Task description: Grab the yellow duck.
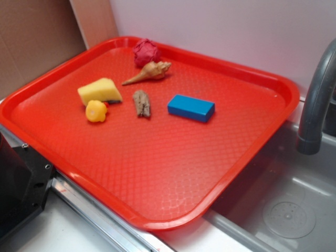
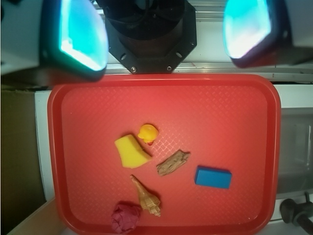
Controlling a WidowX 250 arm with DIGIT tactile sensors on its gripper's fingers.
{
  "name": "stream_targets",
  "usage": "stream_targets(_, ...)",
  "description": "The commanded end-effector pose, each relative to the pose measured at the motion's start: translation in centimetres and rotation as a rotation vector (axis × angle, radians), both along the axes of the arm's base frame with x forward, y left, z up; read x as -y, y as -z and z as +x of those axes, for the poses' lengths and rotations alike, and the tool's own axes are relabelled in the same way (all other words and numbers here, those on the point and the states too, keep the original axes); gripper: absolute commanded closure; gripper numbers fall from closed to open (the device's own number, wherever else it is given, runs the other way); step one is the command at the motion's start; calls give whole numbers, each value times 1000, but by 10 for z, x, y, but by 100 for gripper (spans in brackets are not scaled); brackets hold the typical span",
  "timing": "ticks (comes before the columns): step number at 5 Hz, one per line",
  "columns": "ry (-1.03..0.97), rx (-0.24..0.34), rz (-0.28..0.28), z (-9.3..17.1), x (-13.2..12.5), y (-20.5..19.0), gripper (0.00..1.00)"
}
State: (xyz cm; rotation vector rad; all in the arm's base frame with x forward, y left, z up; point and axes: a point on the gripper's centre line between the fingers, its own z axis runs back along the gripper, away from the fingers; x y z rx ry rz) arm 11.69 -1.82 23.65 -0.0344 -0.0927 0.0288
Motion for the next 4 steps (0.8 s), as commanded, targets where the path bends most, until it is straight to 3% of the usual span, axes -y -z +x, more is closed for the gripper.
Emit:
stream_targets(1, 0, 0, 0, 0, 0, 0, 0)
stream_targets(2, -250, 8, -17, 1, -10, 7, 0)
stream_targets(4, -748, 78, -87, 1, -24, 24, 0)
